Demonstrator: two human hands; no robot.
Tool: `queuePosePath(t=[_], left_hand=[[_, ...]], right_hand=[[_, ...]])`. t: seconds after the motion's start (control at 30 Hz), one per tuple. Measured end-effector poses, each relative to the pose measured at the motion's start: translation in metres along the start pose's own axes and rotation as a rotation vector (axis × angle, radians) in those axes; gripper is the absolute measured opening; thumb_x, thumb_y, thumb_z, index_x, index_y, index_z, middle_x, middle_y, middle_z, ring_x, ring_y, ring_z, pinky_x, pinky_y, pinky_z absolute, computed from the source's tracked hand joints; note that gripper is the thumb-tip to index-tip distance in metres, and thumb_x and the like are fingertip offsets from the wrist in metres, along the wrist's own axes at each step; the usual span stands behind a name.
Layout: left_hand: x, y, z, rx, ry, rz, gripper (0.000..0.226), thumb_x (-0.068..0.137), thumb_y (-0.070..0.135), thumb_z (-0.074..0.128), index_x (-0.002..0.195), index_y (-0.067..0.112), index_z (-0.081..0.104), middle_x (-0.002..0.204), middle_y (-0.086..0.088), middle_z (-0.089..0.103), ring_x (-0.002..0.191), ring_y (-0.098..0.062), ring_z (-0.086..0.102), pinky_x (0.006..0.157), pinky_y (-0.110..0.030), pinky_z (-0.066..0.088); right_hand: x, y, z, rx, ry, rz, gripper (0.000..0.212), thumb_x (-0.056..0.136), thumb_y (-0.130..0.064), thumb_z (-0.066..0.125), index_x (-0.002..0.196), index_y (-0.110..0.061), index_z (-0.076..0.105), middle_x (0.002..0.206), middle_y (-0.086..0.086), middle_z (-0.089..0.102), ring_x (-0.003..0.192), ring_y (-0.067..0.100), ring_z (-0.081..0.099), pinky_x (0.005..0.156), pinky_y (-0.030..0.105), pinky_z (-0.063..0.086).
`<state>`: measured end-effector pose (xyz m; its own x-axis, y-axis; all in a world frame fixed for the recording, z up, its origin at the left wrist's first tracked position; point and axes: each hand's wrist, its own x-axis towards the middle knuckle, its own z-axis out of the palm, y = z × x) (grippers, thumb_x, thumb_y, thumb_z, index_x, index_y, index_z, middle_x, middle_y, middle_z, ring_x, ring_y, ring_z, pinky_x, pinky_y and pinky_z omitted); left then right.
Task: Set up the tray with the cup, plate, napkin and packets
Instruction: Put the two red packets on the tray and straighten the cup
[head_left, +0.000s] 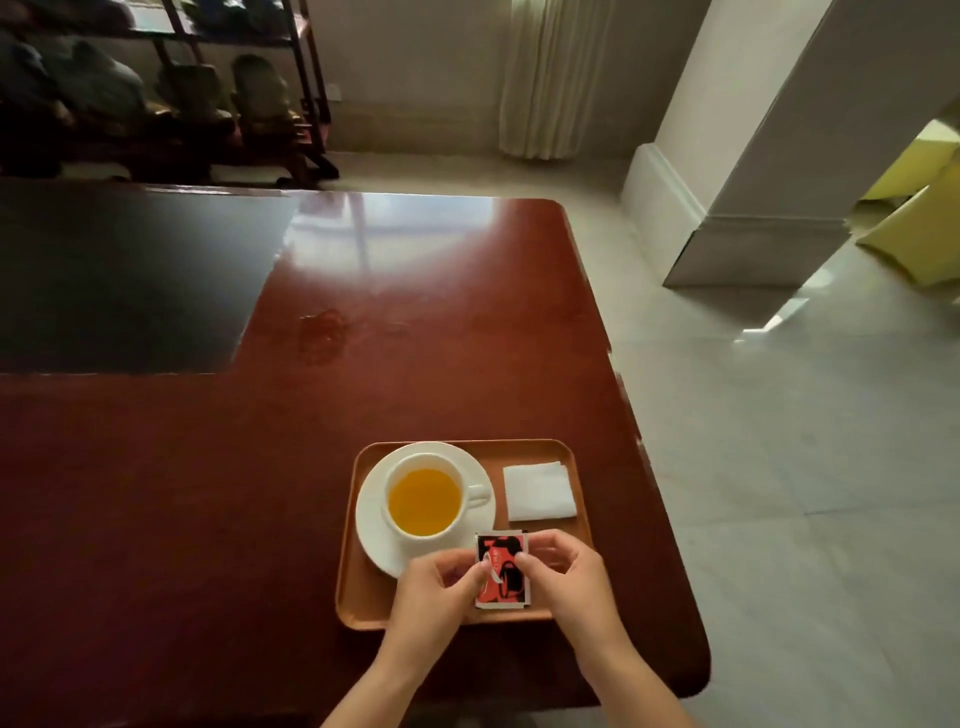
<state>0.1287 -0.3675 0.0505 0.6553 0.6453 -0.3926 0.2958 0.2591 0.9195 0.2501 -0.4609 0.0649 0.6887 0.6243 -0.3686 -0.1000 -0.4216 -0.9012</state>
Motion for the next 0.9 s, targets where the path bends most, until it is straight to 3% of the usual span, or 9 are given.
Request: queuePosePath(t=[0.2,0.37,0.5,0.6,0.7,0.8,0.9], left_hand=[[0.019,-0.021,0.055,0.060,0.106,-0.139,0.013,0.088,0.017,0.063,0.089,0.015,0.075,0.079,-0.003,0.077,0.077,-0.014,0.072,0.061,-0.023,0.056],[0.036,-0.035,0.074,0.243,0.219,-0.117,0.015,0.086,0.020,0.066,0.076,0.025,0.075,0.067,0.009,0.074,0.068,0.000,0.068,0.056,-0.011,0.048],[0.041,-0.043,0.081,0.449,0.243,-0.017,0.009,0.085,0.022,0.067,0.079,0.024,0.073,0.069,0.011,0.071,0.069,0.002,0.065,0.058,-0.011,0.049],[0.039,-0.049,0.084,0.685,0.286,0.041,0.018,0.088,0.028,0.063,0.103,0.021,0.068,0.094,0.009,0.068,0.086,-0.003,0.062,0.077,-0.018,0.052],[0.028,-0.055,0.086,0.856,0.311,0.149,0.042,0.088,0.020,0.062,0.128,0.017,0.052,0.121,0.003,0.058,0.112,-0.009,0.054,0.092,-0.017,0.041],[0.016,-0.063,0.080,1.035,0.165,0.329,0.053,0.083,0.005,0.065,0.133,0.014,0.049,0.135,-0.004,0.055,0.127,-0.018,0.048,0.099,-0.028,0.039],[0.010,-0.073,0.070,1.140,-0.016,0.320,0.061,0.091,0.006,0.050,0.145,0.021,0.027,0.153,0.006,0.024,0.142,-0.010,0.014,0.111,-0.033,0.023]], right_hand=[[0.035,0.041,-0.038,-0.135,-0.059,0.066,0.007,0.079,-0.010,0.069,0.077,-0.017,0.070,0.076,-0.004,0.071,0.075,0.008,0.065,0.060,0.014,0.049],[0.053,0.064,-0.034,-0.264,-0.011,0.042,0.008,0.075,-0.023,0.074,0.073,-0.025,0.066,0.072,-0.010,0.068,0.070,0.005,0.063,0.059,0.011,0.048],[0.054,0.077,-0.030,-0.415,0.036,-0.064,0.026,0.075,-0.025,0.075,0.098,-0.019,0.064,0.093,-0.003,0.069,0.081,0.009,0.062,0.070,0.020,0.051],[0.051,0.080,-0.033,-0.579,0.067,-0.175,0.047,0.077,-0.027,0.073,0.119,-0.017,0.055,0.107,0.001,0.066,0.092,0.016,0.064,0.073,0.028,0.055],[0.049,0.081,-0.038,-0.852,0.096,-0.392,0.052,0.069,-0.029,0.079,0.116,-0.016,0.059,0.107,0.003,0.064,0.092,0.020,0.065,0.063,0.032,0.059],[0.050,0.084,-0.044,-0.987,0.050,-0.606,0.052,0.067,-0.029,0.080,0.115,-0.017,0.062,0.116,0.003,0.066,0.108,0.022,0.060,0.083,0.039,0.053],[0.051,0.093,-0.047,-1.091,-0.052,-0.710,0.048,0.072,-0.032,0.076,0.117,-0.021,0.063,0.122,-0.002,0.065,0.120,0.021,0.054,0.098,0.047,0.042]])
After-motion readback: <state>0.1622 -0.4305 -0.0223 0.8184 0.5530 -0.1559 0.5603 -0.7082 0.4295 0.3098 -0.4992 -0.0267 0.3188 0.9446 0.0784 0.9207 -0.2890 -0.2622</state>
